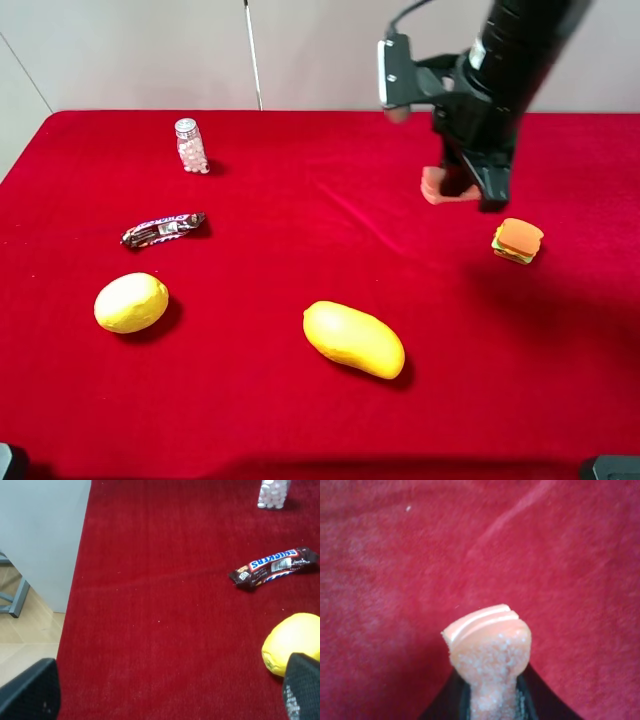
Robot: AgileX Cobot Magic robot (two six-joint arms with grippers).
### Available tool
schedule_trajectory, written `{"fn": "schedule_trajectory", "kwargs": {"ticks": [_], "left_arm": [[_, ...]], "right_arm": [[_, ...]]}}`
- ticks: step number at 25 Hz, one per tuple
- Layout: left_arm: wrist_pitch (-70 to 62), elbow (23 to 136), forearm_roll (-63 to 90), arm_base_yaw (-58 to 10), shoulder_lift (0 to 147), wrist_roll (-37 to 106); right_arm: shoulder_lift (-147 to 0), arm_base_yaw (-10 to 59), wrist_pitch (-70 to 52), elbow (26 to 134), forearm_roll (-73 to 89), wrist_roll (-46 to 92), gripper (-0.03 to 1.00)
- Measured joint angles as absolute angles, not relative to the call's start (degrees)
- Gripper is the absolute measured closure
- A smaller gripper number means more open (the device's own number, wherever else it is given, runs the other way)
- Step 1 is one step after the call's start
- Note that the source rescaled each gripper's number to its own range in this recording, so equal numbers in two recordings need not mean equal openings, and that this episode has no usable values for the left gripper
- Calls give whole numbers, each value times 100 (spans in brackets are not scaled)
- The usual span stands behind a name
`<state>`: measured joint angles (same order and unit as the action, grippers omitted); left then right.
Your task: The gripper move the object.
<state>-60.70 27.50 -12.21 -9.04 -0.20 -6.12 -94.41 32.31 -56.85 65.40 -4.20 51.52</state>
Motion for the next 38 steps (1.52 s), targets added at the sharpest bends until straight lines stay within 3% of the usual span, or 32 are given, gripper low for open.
{"fn": "schedule_trajectory", "kwargs": {"ticks": [12, 25, 38], "left_arm": [[-6070, 2750, -1221, -904, -20, -612], [-6070, 2750, -1221, -904, -20, -612], [-6070, 2750, -1221, -904, -20, -612]], "right_arm": [[-8359, 2628, -5447, 5171, -318, 4985, 97], [-8021, 2627, -4477, 3624, 60, 4792, 97], [-8009, 2627, -3531, 2866, 325, 4787, 97]]}}
